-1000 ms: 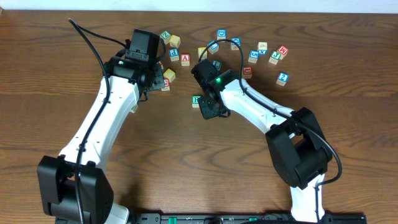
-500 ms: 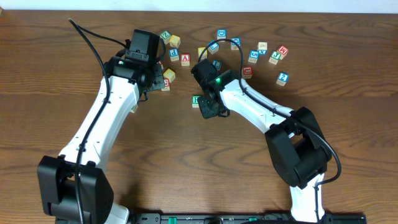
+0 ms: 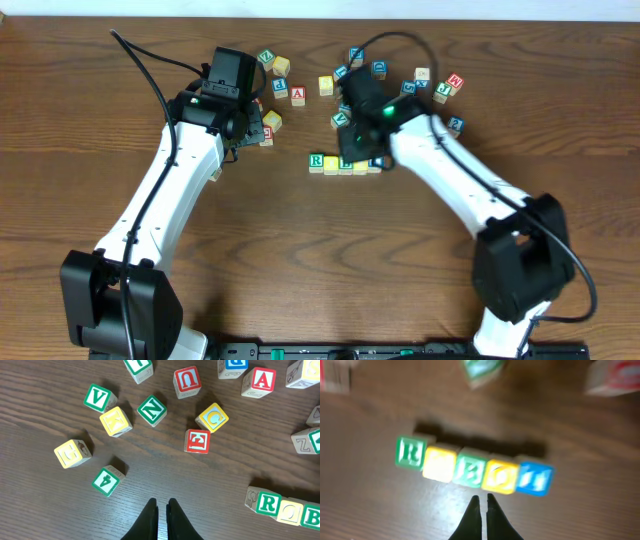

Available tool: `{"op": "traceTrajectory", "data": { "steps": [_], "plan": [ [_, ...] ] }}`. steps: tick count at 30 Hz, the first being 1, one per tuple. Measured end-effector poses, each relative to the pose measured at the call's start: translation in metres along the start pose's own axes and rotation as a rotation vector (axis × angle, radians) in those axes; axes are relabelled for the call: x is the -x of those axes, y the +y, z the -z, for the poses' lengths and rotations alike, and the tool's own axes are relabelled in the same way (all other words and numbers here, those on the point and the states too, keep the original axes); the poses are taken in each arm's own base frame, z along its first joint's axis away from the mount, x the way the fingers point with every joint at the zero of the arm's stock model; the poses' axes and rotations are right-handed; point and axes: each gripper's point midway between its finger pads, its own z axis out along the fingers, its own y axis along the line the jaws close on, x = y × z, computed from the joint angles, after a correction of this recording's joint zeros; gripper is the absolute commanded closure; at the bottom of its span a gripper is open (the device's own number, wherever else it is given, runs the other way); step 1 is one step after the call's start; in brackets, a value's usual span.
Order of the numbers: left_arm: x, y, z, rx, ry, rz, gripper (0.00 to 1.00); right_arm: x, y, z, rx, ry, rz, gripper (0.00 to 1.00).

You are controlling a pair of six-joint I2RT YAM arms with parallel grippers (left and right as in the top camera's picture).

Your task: Spell out ROBOT

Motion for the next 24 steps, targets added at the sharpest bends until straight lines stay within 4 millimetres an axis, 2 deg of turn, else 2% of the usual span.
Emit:
{"op": "traceTrajectory", "data": {
  "steps": [2, 6, 10, 18, 24],
  "plan": [
    [0.0, 0.0, 0.0, 0.0, 0.0, 0.0, 0.92, 0.006, -0.012, 0.0, -0.009, -0.008, -0.032, 0.99],
    [0.0, 0.0, 0.0, 0.001, 0.001, 0.0, 0.92, 0.001, -0.024, -0.008, -0.033, 0.028, -0.06, 0.99],
    [-0.001, 0.0, 0.0, 0.002, 0.004, -0.001, 0.92, -0.001, -0.03, -0.016, -0.049, 0.039, -0.083, 0.99],
    [-0.001, 0.001, 0.0, 0.005, 0.002, -0.001, 0.92, 0.021, -0.036, -0.025, -0.042, -0.038, -0.111, 0.99],
    [0.0, 0.002, 0.0, 0.008, 0.001, -0.001, 0.92, 0.013, -0.04, -0.052, -0.067, 0.006, -0.112, 0.99]
  ]
}}
